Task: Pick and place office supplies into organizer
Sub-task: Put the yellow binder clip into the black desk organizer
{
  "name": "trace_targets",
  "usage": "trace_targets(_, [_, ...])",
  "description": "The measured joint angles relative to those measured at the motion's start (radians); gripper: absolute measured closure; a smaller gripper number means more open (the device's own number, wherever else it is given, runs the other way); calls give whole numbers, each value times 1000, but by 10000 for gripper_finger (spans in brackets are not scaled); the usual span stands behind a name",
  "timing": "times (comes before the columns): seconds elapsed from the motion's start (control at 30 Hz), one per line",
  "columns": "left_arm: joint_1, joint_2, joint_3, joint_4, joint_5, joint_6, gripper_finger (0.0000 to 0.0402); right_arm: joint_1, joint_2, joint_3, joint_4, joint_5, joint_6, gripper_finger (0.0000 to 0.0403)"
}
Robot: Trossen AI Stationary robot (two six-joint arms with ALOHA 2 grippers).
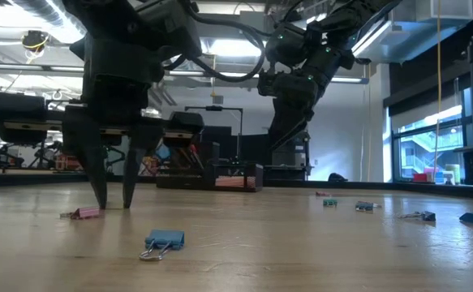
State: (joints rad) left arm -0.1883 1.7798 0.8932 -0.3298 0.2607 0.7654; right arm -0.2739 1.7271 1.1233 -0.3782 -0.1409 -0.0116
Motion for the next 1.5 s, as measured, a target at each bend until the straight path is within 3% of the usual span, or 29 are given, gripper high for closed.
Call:
trace_targets(0.4, [9, -26, -2, -4, 0, -32, 335, 0, 0, 0, -1, 0, 1, 221])
trace_targets(0.7, [52, -119, -5, -50, -135, -92, 336, 0, 0, 0, -1, 0, 0, 221])
trace_targets(1.1, [307, -311, -2, 9, -330, -281, 336, -1, 0, 0, 0, 1, -20, 221])
trace_targets(1.37, [495, -326, -1, 21, -375, -382, 336, -1, 0, 0, -1, 1, -19, 221])
trace_targets(1.5, [555, -304, -1, 21, -375, -363, 336, -1, 0, 0, 0, 1, -19, 221])
